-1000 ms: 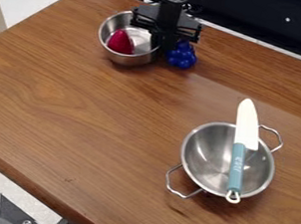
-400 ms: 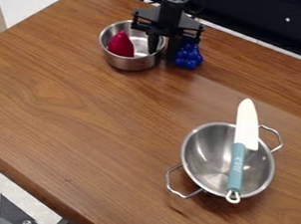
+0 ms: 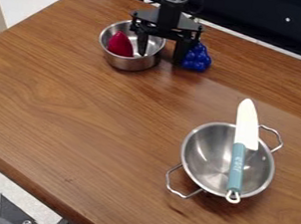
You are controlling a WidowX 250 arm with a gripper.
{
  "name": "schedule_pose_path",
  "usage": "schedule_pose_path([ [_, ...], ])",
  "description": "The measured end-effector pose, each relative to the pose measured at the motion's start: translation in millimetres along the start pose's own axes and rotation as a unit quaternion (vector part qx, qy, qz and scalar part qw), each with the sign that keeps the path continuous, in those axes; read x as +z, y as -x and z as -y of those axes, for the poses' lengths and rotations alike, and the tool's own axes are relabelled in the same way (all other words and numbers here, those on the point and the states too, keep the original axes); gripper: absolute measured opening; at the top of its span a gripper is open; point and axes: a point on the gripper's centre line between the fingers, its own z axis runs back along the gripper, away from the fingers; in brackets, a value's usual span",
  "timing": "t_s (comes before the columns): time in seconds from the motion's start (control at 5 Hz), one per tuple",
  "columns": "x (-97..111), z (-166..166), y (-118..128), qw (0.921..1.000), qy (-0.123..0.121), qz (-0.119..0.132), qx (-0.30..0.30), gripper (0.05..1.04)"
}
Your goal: Move the silver pot to the upper right of table
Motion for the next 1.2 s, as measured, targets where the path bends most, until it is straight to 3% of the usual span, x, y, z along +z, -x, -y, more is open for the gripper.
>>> schedule_pose_path([
  [0.2, 5, -7, -1, 1.0000, -0.003, -0.002, 0.004, 0.995],
  [0.6, 39, -25, -12, 0.9993, 0.030, 0.018, 0.009, 0.995],
  [0.8, 54, -35, -4, 0.9988, 0.044, 0.015, -0.012, 0.995],
  [1.0, 50, -48, 23, 0.9971, 0.049, -0.016, -0.057, 0.995],
  [1.2, 45, -58, 58, 0.9934, 0.053, -0.027, -0.097, 0.995],
])
